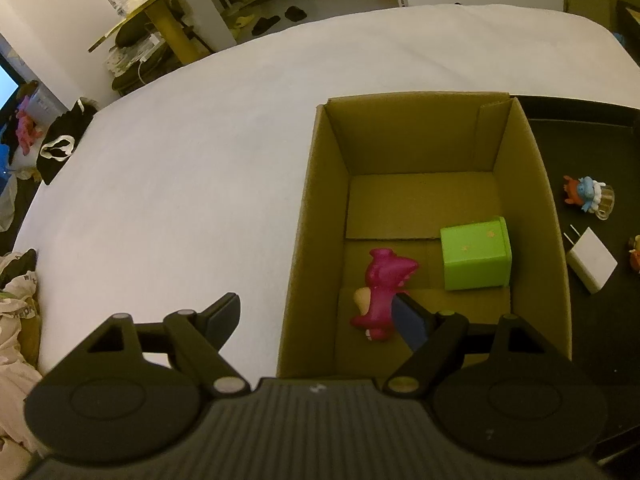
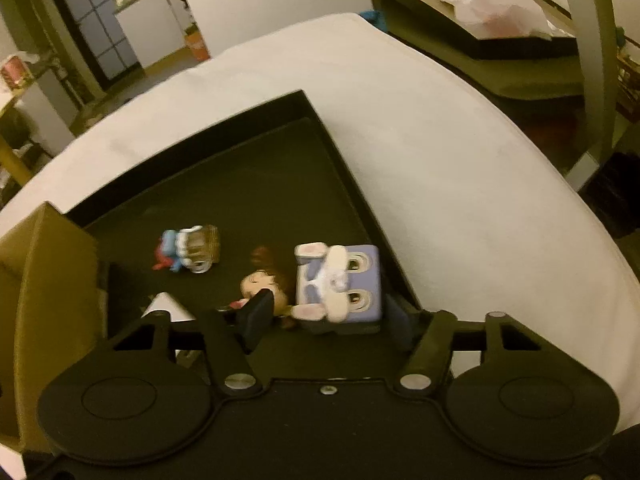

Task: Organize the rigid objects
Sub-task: 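Move the right tool to the blue-white cube figure and grasp it, then carry the blue-white cube figure over the box and release it inside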

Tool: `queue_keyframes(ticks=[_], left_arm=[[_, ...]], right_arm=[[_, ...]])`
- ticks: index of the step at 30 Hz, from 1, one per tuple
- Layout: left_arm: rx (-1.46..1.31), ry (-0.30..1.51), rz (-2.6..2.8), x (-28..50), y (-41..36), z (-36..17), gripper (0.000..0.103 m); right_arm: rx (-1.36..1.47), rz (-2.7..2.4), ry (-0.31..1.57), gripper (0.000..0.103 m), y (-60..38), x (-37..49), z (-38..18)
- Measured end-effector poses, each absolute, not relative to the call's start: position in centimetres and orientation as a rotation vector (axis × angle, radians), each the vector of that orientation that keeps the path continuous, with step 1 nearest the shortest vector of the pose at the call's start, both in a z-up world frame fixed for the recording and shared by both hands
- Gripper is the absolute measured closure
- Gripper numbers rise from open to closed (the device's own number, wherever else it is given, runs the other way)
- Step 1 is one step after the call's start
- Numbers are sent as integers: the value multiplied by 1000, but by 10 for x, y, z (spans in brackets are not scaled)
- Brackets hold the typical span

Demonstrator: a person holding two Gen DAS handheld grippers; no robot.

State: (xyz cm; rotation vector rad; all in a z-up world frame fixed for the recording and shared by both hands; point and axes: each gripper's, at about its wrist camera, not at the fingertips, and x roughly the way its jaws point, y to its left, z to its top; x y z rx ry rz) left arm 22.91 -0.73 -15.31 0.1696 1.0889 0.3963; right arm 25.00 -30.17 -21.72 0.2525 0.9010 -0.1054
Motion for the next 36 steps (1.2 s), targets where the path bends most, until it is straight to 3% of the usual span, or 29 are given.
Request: queue_keyframes(ticks=[2, 8, 36], left_arm=[[167, 1090, 399, 230, -6, -153, 21], [142, 1093, 402, 230, -3, -154, 21], [-73, 1042, 338, 209, 35, -146, 21]], right_arm=[[225, -110, 917, 57, -301, 253, -222], [217, -97, 941, 59, -300, 255, -218], [118, 87, 804, 59, -222, 244, -135]])
